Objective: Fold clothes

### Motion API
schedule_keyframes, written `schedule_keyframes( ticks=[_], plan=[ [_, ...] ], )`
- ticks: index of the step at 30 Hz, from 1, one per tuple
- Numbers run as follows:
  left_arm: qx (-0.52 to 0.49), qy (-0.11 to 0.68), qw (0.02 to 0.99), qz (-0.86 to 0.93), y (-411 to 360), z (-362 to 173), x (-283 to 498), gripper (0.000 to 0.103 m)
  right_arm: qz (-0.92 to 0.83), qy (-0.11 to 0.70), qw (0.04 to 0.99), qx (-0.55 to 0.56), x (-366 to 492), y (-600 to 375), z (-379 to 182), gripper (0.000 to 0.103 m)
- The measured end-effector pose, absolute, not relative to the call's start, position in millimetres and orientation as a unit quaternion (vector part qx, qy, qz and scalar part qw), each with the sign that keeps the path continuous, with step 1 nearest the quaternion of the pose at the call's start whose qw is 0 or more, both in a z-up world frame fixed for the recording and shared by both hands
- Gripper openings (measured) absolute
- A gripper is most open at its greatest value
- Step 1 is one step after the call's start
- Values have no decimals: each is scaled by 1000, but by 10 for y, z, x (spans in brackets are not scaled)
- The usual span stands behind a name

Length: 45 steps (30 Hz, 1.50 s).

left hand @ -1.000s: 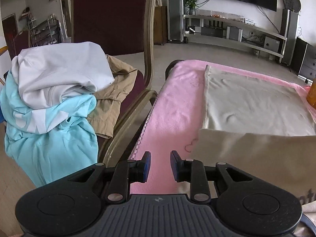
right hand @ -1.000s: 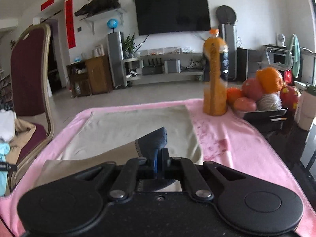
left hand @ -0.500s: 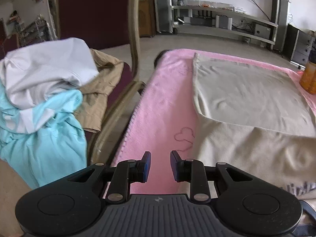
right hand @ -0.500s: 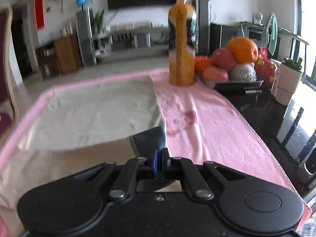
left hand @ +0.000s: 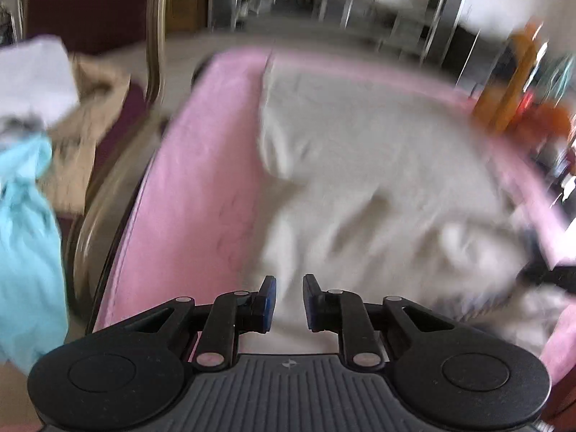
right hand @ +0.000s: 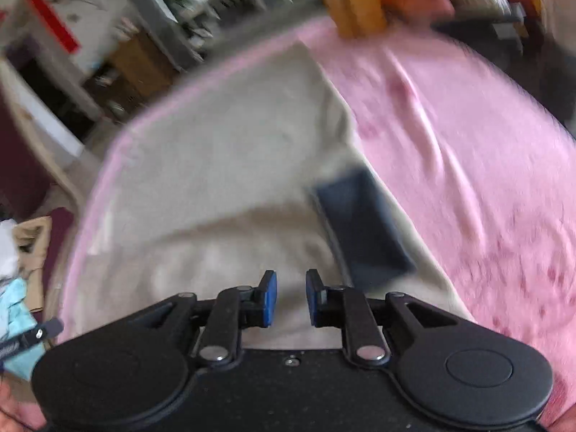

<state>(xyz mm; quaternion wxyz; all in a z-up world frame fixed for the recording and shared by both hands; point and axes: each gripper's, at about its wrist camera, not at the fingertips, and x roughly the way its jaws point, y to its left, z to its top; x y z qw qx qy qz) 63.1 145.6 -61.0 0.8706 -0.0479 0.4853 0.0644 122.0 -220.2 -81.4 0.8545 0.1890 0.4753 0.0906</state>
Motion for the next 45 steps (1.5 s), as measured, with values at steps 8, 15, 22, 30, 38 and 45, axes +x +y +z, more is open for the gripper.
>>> schedule_keyframes(
  ticks=[8,15,22,30,38,45],
  plan=[
    [-18,490,851,186,1640,-534,359,13,58,490,846,202,1151,-2365,-781,8],
    [-52,415,902,104,1484,-167,485,13,69,416,876,236,1123,-2553,-515,14],
    [-81,437,896,13,1313,-324,1158,14,117,428,814,375,1569,-2701,-770,11],
    [-229,429,873,48,1800,-851,1430,13,151,487,715,478,1952,-2669,-1545,0],
    [-236,391,856,243,2169,-730,1144,7,47,408,739,534,1722,-3107,-1503,0],
    [-278,386,872,116,2005,-588,871,9,52,404,788,462,1484,-3047,-1213,15]
  ],
)
